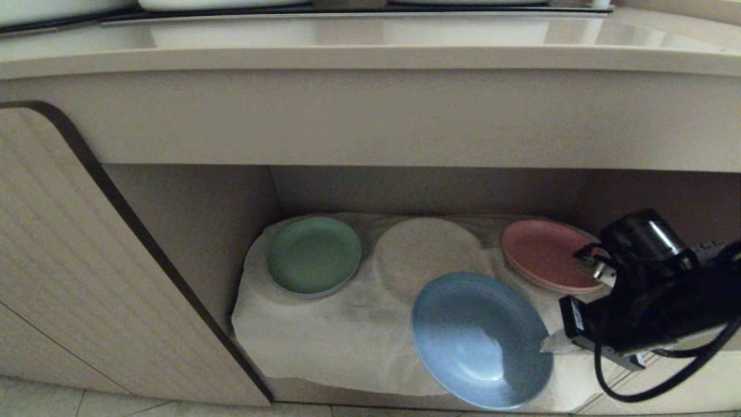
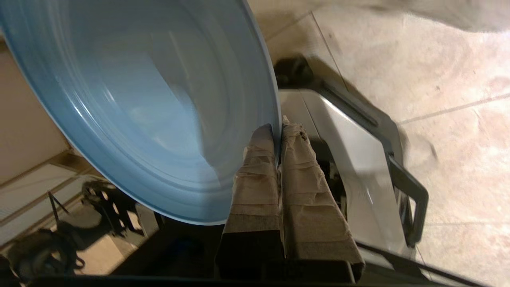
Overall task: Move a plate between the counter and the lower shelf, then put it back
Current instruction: Put the plate in the cupboard
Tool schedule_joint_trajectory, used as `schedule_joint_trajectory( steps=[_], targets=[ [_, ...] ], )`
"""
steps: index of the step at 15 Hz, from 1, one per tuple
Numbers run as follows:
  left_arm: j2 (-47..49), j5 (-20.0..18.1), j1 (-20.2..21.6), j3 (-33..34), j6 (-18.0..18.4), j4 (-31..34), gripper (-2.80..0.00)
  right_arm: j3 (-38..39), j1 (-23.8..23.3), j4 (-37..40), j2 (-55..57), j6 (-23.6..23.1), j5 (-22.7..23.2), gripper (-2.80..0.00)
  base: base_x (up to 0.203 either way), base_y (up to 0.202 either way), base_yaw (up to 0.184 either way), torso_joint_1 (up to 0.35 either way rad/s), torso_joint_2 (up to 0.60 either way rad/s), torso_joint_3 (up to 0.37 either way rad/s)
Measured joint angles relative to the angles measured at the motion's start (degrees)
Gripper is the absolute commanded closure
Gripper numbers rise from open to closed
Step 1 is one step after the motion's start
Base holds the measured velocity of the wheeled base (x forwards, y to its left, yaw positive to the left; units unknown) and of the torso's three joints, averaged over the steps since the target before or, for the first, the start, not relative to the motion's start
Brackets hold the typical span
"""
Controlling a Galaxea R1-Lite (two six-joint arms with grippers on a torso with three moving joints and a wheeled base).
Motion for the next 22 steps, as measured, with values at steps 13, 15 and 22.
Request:
schedule_joint_trajectory(
  steps=[13, 15, 22],
  targets=[
    [0.0, 0.0, 0.0, 0.0, 0.0, 0.0, 0.0, -14.2, 3.0, -6.3, 13.0, 7.0, -3.9, 0.0, 0.0, 0.0, 0.0, 0.0, 0.0, 0.0],
    [0.0, 0.0, 0.0, 0.0, 0.0, 0.0, 0.0, -16.0, 3.0, -6.2, 14.2, 7.1, -4.2, 0.0, 0.0, 0.0, 0.0, 0.0, 0.0, 0.0],
    [0.0, 0.0, 0.0, 0.0, 0.0, 0.0, 0.0, -22.1, 3.0, -5.5, 18.3, 10.8, -4.9, 0.0, 0.0, 0.0, 0.0, 0.0, 0.0, 0.0]
  ],
)
